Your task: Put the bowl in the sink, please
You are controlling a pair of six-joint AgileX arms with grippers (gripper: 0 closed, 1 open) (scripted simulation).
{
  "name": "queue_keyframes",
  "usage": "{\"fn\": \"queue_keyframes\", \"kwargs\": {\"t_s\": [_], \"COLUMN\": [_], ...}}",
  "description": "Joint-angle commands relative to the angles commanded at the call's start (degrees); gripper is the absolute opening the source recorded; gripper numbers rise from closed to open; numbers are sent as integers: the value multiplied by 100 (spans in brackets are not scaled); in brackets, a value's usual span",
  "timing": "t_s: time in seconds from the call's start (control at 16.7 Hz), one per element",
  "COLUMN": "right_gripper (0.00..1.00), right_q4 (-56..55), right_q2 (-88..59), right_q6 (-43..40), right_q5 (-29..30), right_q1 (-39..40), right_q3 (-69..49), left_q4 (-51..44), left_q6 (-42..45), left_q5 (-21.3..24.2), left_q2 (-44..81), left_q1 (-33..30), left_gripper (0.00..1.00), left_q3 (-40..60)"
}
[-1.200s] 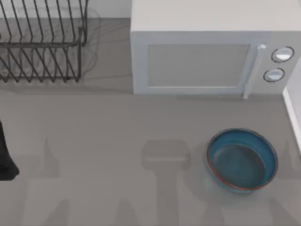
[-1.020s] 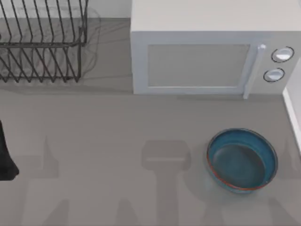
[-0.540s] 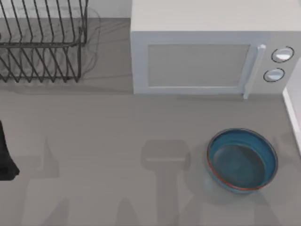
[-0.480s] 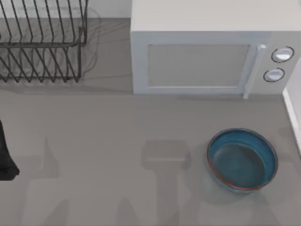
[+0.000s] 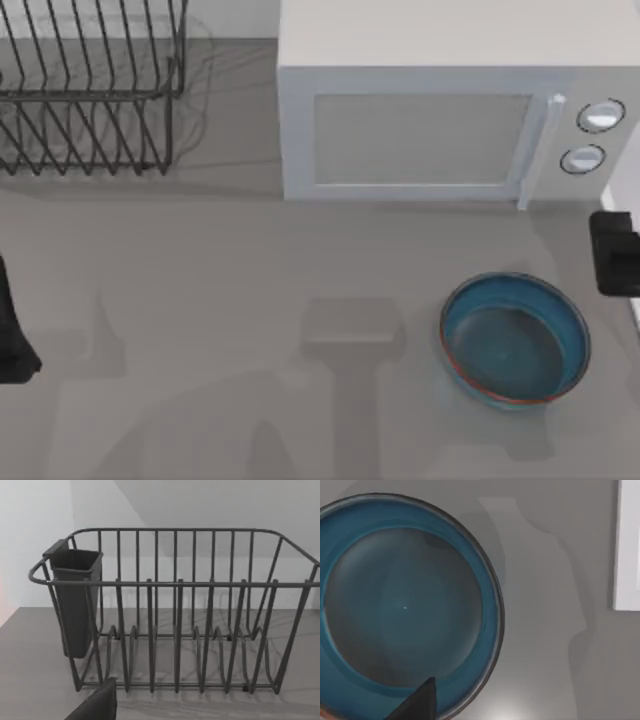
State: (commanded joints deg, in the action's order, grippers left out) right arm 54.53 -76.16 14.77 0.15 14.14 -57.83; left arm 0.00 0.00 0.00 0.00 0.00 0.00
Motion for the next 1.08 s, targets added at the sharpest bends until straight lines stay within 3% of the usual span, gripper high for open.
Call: {"fn": "queue_keyframes", "kwargs": {"t_s": [0.48,0.84,1.08], "right_gripper": [100,100,100], "right_q4": [1381,1278,390], "right_q2": [-1950,-1974,-2257], "right_q6": [390,381,392], "right_q5": [-13,-14,-13], "right_q1": [387,368,387], "right_q3": [-1619,-1529,-951], "left_q4": [0,0,0], "left_q6": [0,0,0], "left_q5": [0,0,0], "left_q2": [0,0,0], "left_q1": [0,0,0], "left_gripper": [100,100,100], "left_q3": [0,0,0]}}
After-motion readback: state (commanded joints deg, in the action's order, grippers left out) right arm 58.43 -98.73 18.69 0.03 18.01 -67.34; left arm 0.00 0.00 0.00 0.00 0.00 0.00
